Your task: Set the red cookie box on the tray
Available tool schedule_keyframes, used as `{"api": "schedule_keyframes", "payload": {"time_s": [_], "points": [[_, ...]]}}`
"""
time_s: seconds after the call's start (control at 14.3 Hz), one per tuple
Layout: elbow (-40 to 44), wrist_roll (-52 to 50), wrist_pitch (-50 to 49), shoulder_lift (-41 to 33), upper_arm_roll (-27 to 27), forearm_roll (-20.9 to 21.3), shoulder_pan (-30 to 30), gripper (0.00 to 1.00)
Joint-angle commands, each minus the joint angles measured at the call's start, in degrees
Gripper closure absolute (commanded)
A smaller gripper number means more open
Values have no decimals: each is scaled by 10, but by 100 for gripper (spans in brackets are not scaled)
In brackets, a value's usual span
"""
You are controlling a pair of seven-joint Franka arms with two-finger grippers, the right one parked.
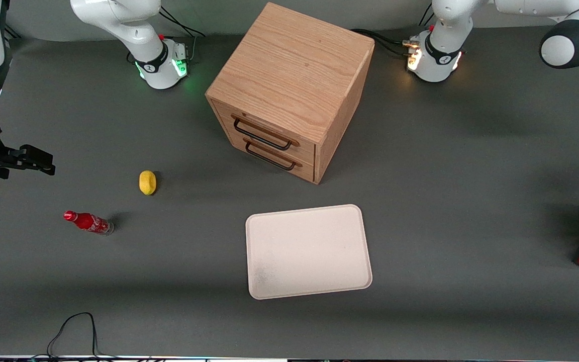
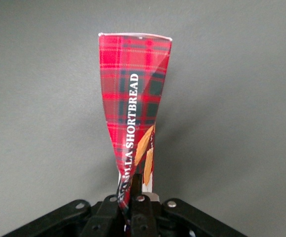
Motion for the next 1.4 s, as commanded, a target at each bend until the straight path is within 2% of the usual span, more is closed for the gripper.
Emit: {"api": "schedule_keyframes", "payload": {"time_s": [0.0, 0.42, 0.63, 0.84, 1.12, 1.33], "points": [[-11, -41, -66, -69, 5, 13, -5, 100], [-16, -128, -272, -217, 5, 62, -29, 100], [-16, -157, -323, -261, 4, 69, -39, 100], [-18, -190, -345, -276, 1, 67, -52, 100], [-39, -351, -364, -284, 0, 58, -150, 100], [-39, -553, -358, -279, -7, 43, -275, 100]]}}
